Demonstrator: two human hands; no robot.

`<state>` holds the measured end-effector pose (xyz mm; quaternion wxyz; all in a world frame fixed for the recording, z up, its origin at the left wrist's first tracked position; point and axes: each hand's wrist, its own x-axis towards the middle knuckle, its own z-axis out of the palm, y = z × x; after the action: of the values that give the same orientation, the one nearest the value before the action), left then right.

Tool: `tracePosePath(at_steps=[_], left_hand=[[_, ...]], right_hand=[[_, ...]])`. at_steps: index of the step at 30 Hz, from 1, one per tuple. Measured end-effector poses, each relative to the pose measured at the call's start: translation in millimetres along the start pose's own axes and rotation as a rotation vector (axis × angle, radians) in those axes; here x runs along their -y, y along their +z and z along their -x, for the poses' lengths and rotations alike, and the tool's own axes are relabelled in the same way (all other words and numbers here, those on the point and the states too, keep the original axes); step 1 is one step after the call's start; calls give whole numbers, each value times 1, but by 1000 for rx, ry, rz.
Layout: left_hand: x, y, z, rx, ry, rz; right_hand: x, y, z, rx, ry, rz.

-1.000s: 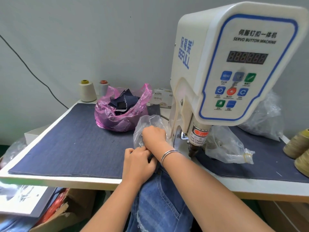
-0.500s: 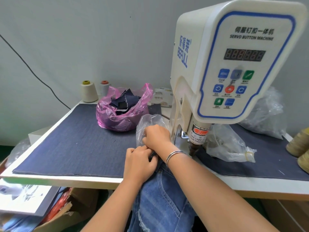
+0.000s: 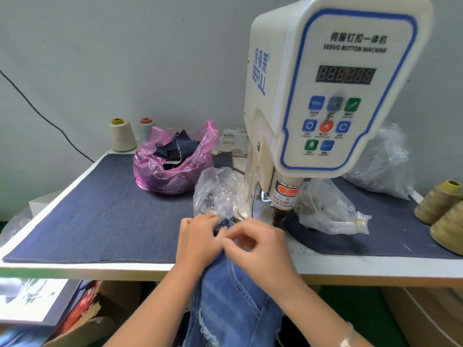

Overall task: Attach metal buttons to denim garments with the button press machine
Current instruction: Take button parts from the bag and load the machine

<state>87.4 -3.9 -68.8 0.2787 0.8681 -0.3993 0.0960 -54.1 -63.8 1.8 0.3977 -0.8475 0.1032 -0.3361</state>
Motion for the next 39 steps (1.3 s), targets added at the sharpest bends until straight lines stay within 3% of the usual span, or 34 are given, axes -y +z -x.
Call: tracePosePath(at_steps=[7, 20, 39], left_hand=[[4, 6, -1, -35, -29, 18], [5, 6, -2, -10, -44, 6], [3, 4, -2, -17, -43, 30]], right_hand=[[-52, -53, 20, -216, 340, -187], [-82, -47, 2, -62, 293, -199], [-85, -46, 5, -115, 176, -135]])
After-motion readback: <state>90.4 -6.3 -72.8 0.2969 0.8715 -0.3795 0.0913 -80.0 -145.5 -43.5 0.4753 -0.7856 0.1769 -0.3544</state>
